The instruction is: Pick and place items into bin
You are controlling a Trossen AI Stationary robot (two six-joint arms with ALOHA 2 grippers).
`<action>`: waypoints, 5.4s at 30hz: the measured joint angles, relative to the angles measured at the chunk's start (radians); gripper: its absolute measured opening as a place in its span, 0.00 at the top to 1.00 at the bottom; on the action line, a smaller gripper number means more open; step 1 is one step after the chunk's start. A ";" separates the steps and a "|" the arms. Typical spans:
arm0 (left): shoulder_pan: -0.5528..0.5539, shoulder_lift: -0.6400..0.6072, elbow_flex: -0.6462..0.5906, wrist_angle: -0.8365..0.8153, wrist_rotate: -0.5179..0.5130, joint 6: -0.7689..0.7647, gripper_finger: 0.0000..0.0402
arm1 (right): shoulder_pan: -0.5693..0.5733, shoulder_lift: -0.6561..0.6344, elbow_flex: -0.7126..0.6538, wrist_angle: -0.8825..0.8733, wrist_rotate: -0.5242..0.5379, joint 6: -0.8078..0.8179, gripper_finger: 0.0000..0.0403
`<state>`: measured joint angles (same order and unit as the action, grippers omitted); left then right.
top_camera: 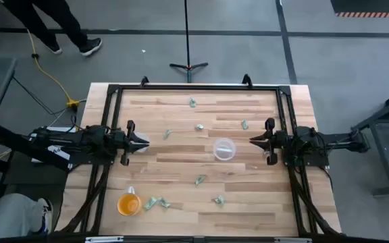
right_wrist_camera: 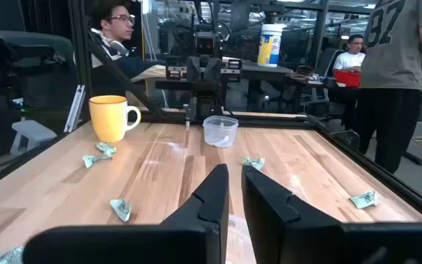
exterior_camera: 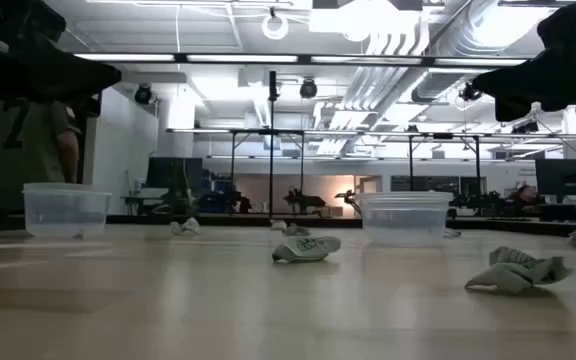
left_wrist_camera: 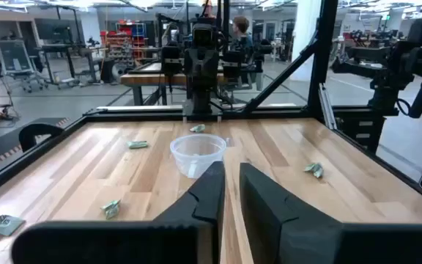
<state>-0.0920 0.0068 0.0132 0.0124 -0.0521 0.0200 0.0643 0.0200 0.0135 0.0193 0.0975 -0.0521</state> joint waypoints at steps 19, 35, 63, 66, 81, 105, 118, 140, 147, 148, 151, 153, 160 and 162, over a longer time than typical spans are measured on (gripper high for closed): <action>0.000 0.000 0.000 0.000 0.000 0.000 0.80 | 0.000 0.000 0.000 0.000 0.000 0.000 0.92; 0.000 0.000 0.000 0.000 0.000 0.000 0.80 | 0.000 0.000 0.000 0.000 0.000 0.000 0.92; 0.000 0.000 0.000 0.000 0.000 0.000 0.80 | 0.000 0.000 0.000 0.000 0.000 0.000 0.92; 0.000 0.000 0.000 0.000 0.000 0.000 0.80 | 0.000 0.000 0.000 0.000 0.000 0.000 0.92; 0.000 0.000 0.000 0.000 0.000 0.000 0.80 | 0.000 0.000 0.000 0.000 0.000 0.000 0.92; 0.000 0.000 0.000 0.000 0.000 0.000 0.80 | -0.030 0.023 0.013 0.195 0.182 0.098 0.89; 0.000 0.000 0.000 0.000 0.000 0.000 0.80 | -0.066 0.397 0.360 -0.429 0.246 0.245 0.46; 0.000 0.000 0.000 0.000 0.000 0.000 0.80 | -0.066 0.952 0.674 -1.010 0.091 1.074 0.54; 0.000 0.000 0.000 0.000 0.000 0.000 0.80 | -0.036 0.996 0.644 -1.121 0.035 1.245 0.52; 0.000 0.000 0.000 0.000 0.000 0.000 0.80 | -0.031 1.003 0.638 -1.122 0.031 1.260 0.51; 0.000 0.000 0.000 0.000 0.000 0.000 0.80 | -0.022 1.030 0.624 -1.106 0.027 1.291 0.50; 0.000 0.000 0.000 0.000 0.000 0.000 0.80 | -0.022 1.054 0.613 -1.098 0.025 1.307 0.50; 0.000 0.000 0.000 0.000 0.000 0.000 0.80 | -0.022 1.157 0.605 -1.079 0.004 1.307 0.50; 0.000 0.000 0.000 0.000 0.000 0.000 0.80 | -0.022 1.184 0.605 -1.077 -0.016 1.315 0.50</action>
<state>-0.0921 0.0070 0.0132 0.0124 -0.0519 0.0200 0.0422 1.2042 0.6182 -1.0580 0.0817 1.2625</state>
